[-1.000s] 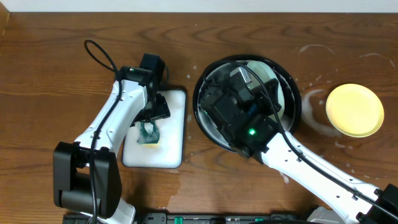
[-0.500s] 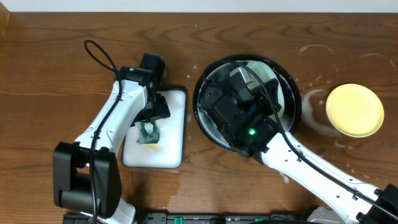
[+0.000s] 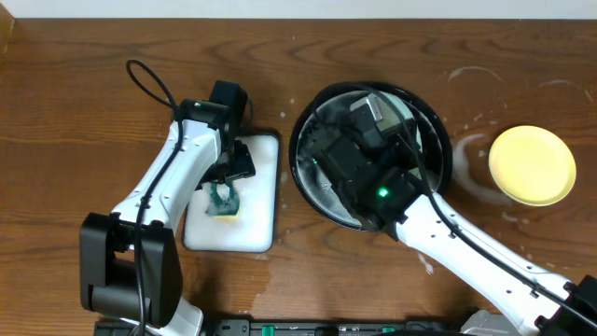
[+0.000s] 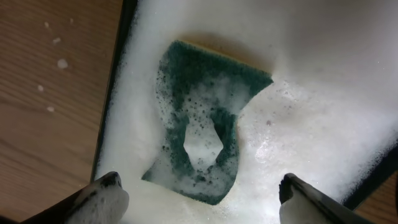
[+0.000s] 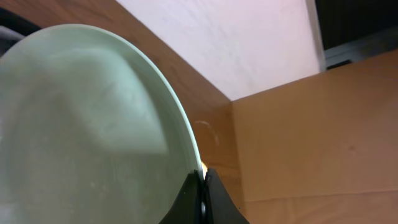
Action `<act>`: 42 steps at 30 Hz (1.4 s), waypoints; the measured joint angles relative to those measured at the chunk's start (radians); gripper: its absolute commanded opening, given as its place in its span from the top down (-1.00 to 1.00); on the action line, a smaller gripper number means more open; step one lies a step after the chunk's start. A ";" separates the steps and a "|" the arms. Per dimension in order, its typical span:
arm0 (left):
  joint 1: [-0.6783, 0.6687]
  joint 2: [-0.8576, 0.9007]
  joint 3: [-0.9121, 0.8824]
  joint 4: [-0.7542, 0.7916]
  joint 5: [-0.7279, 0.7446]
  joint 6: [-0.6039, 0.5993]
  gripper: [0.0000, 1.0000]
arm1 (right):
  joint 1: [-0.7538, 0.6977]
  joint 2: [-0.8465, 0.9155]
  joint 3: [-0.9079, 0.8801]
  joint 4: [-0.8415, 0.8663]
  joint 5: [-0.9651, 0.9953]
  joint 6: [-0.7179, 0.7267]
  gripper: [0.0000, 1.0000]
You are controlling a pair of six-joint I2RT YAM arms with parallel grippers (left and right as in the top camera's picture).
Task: Clean dirty plates on tray and stack at the side
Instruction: 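Tilt the pale green plate up with right gripper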
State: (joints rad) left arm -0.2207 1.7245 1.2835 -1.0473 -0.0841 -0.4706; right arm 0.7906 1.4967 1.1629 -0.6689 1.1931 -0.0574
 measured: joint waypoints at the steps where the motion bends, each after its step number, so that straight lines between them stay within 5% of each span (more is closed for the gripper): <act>1: 0.000 0.000 0.000 0.000 0.000 0.000 -0.63 | -0.005 0.000 0.000 0.000 -0.005 0.003 0.98; 38: 0.000 0.000 0.000 0.000 0.000 0.000 -0.63 | -0.016 0.000 0.000 -0.026 -0.045 0.010 0.98; 42: 0.000 0.000 0.000 0.000 0.000 0.000 -0.63 | -0.022 0.000 0.000 0.005 -0.079 -0.102 0.98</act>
State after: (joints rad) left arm -0.2207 1.7245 1.2835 -1.0473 -0.0845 -0.4706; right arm 0.7689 1.4967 1.1629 -0.6640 1.1141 -0.1593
